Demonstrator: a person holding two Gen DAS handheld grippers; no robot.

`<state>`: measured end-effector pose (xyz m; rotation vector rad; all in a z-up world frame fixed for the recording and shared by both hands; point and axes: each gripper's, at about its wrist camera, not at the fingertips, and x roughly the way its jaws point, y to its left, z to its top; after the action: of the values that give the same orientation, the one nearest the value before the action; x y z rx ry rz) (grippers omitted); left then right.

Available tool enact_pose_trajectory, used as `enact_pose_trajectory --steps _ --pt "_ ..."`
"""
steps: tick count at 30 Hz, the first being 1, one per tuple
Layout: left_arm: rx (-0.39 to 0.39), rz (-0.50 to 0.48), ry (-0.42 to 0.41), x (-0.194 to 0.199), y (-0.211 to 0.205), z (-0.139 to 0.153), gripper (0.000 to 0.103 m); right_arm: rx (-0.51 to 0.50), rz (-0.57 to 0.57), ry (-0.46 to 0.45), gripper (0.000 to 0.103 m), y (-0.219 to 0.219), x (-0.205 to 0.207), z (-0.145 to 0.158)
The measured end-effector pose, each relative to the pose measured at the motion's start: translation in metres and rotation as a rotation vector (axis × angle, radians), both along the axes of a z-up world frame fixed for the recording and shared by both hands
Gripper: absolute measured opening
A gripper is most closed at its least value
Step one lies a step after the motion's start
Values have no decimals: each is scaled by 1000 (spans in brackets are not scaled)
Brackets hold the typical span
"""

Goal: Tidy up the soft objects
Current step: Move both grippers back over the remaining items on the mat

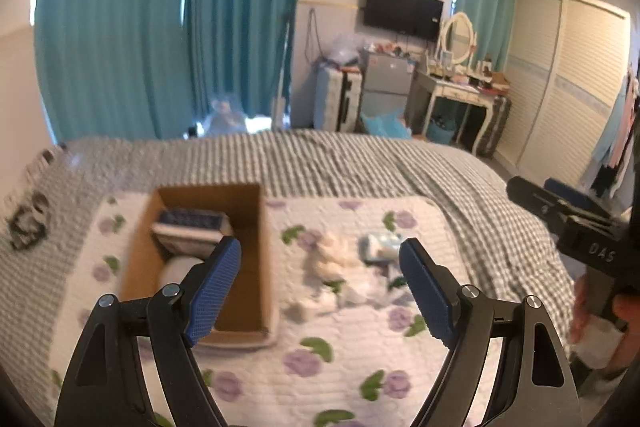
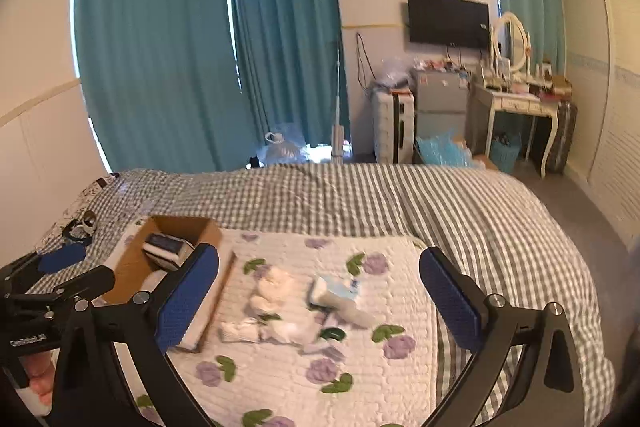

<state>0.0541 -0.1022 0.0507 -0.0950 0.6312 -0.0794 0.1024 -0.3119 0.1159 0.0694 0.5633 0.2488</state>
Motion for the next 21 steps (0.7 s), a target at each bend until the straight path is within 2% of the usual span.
enact_pose_trajectory --steps 5,9,15,21 --pt "-8 35 13 16 -18 -29 82 -40 -6 57 101 -19 23 -44" --pt "19 74 41 35 -31 -54 82 -50 16 103 101 -21 44 -78" --pt "77 44 93 62 -47 -95 82 -102 48 196 101 -13 73 -137" --pt "129 20 124 89 -61 -123 82 -31 29 251 100 -21 100 -179"
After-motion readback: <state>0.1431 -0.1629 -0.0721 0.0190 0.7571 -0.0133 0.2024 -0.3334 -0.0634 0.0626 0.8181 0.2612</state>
